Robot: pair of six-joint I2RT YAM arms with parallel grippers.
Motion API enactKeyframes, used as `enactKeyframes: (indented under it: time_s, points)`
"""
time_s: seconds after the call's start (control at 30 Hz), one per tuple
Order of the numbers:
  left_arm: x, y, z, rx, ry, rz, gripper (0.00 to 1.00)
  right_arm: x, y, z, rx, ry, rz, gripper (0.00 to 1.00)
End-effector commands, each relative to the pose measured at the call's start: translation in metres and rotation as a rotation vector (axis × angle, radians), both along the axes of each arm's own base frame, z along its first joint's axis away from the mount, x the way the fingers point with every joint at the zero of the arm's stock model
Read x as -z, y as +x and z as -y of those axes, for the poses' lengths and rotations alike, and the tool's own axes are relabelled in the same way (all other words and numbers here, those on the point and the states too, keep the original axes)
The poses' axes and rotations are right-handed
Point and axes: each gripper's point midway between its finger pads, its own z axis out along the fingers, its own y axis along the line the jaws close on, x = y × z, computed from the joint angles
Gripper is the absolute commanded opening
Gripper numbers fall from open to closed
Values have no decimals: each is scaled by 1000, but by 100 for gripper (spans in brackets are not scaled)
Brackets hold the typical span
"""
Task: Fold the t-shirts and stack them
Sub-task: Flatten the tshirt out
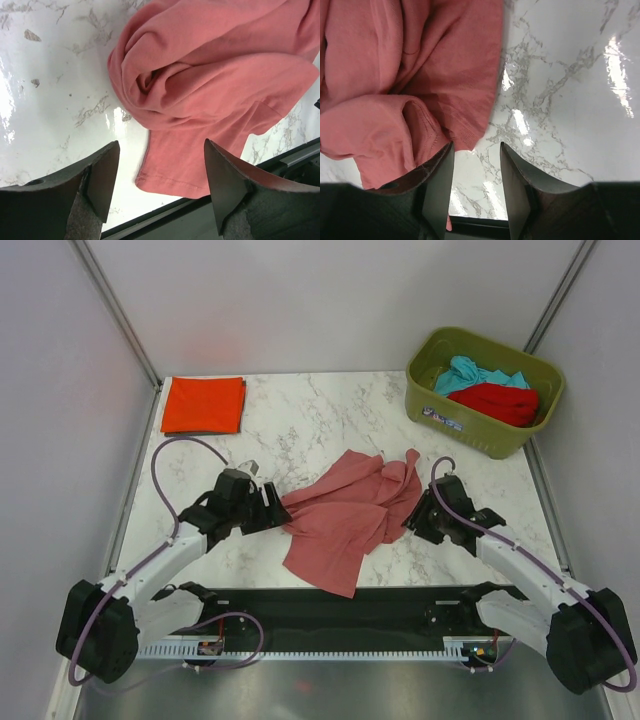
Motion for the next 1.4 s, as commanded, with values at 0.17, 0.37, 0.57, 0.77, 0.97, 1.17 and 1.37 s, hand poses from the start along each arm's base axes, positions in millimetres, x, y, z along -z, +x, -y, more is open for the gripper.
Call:
enactKeyframes:
  time_s: [0.17, 0.37, 0.57, 0.77, 0.97, 1.17, 1.37]
  points:
    - [-6, -2, 8, 20, -35, -8, 76, 18, 25, -21, 18, 41, 42, 49]
    - [-44, 46, 23, 60, 0, 86, 83, 36, 36, -8, 65, -59, 17, 39]
    - [-48, 109, 73, 277, 56, 117, 83, 31, 47, 12, 92, -189, 53, 0]
    - [-31, 147, 148, 505, 140, 198, 85, 15, 46, 22, 87, -239, 73, 0]
    - [-1, 155, 184, 637, 141, 190, 86, 6, 41, 23, 75, -229, 97, 0]
    - [33, 154, 212, 690, 189, 176, 80, 5, 42, 16, 47, -207, 89, 0]
    - [22, 174, 197, 545, 219, 160, 11, -1, 48, 16, 30, -226, 104, 0]
